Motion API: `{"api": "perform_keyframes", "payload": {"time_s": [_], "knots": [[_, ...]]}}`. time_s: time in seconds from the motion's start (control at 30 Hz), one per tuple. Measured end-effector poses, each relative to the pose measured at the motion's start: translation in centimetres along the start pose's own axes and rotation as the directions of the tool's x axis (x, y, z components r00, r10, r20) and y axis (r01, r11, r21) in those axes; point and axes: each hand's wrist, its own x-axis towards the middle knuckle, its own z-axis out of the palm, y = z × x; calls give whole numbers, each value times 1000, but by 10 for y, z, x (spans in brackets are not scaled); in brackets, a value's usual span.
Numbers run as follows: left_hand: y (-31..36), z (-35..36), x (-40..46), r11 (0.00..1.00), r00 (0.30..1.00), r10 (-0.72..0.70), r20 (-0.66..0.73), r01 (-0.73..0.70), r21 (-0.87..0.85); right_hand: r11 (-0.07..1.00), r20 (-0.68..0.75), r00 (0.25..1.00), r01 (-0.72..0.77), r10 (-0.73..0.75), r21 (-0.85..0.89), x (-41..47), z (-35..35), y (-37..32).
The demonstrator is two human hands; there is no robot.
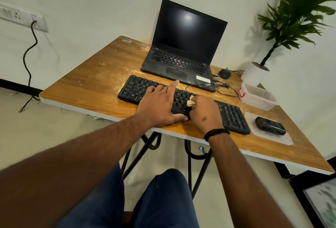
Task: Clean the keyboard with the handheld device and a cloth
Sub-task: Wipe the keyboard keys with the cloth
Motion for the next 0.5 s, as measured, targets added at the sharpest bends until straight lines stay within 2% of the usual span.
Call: {"api": "perform_keyframes", "payload": {"time_s": [0.1,0.17,0.27,0.37,0.5], "knots": [[0,1,0,1000,1000,3,6,-3,-7,998,39,998,50,-49,-32,-26,-1,1],[0,0,0,1000,1000,2,17,-2,-6,999,58,997,53,-54,13,-37,-4,4],[1,-1,0,1000,1000,-1,16,2,-8,994,-21,999,-31,33,105,-38,-10,10],[1,-1,0,1000,1000,-10,20,11,-12,993,-68,992,-97,102,67,-40,-10,2],[1,-1,-1,1000,1000,10,26,-9,-29,1000,-8,1000,-1,1,-25,-52,-1,-30]]}}
